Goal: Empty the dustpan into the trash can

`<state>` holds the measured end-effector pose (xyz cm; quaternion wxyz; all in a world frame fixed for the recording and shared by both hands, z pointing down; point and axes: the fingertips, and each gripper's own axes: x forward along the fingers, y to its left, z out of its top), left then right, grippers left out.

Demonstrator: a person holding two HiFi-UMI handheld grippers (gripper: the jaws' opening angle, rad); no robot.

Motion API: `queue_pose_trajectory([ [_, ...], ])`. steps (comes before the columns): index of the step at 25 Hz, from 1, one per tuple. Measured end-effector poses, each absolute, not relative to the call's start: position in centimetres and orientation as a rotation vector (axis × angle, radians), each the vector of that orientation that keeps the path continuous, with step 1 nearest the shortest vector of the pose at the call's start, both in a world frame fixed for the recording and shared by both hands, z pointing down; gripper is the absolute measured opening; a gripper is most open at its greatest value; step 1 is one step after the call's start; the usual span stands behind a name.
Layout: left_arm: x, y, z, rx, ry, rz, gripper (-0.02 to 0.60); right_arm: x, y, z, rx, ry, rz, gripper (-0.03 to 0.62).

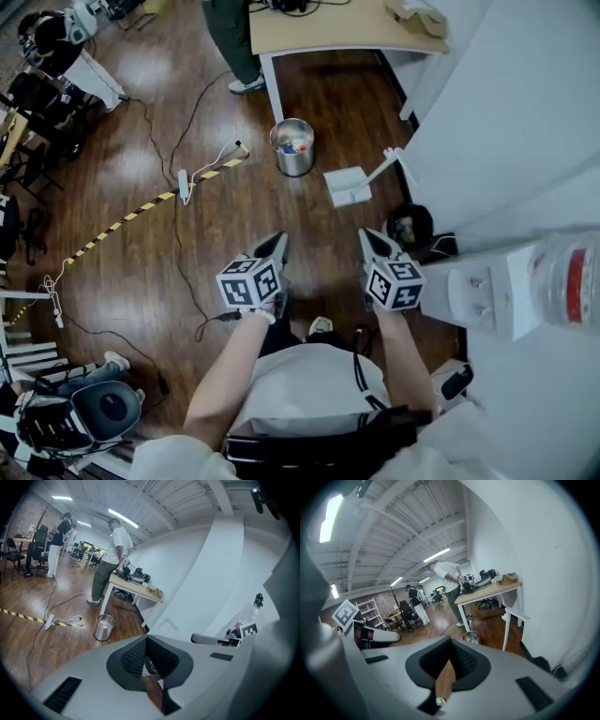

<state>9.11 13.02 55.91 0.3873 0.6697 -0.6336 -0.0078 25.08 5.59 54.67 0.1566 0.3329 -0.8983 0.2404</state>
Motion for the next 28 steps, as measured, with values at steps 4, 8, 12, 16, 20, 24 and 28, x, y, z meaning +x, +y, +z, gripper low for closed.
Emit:
queue_pose_trajectory([
  [4, 9.8, 15.0, 54.0, 1.742, -1.61, -0.042, -0.012, 25.8, 8.1, 52.4, 1.006, -2.622, 0.692, -0.002],
  [8, 9.3, 16.1, 52.1, 1.801, -1.598, -0.042, -0.012, 24.7, 10.2, 50.7, 1.054, -2.648, 0.705, -0.002],
  [12, 7.8, 17.8, 51.1, 1.839, -1.606, -0.017, -0.012, 22.5, 12.6, 50.2, 1.063, -2.638, 0.7, -0.002],
  [16, 6.1, 19.6, 51.7, 1.824, -1.591, -0.049, -0.012, 20.1, 14.9, 50.1, 1.056, -2.615, 0.63, -0.002],
  [20, 4.7, 21.1, 51.5, 1.838, -1.572, -0.053, -0.012, 18.5, 16.5, 49.9, 1.052, -2.582, 0.634, -0.002],
  [24, 3.3, 21.3, 51.0, 1.847, -1.564, -0.061, -0.012, 17.8, 16.9, 49.9, 1.082, -2.543, 0.641, -0.002],
  [28, 3.7, 21.7, 51.3, 1.854, -1.551, -0.062, -0.012, 18.6, 17.3, 50.2, 1.105, -2.531, 0.639, -0.002],
])
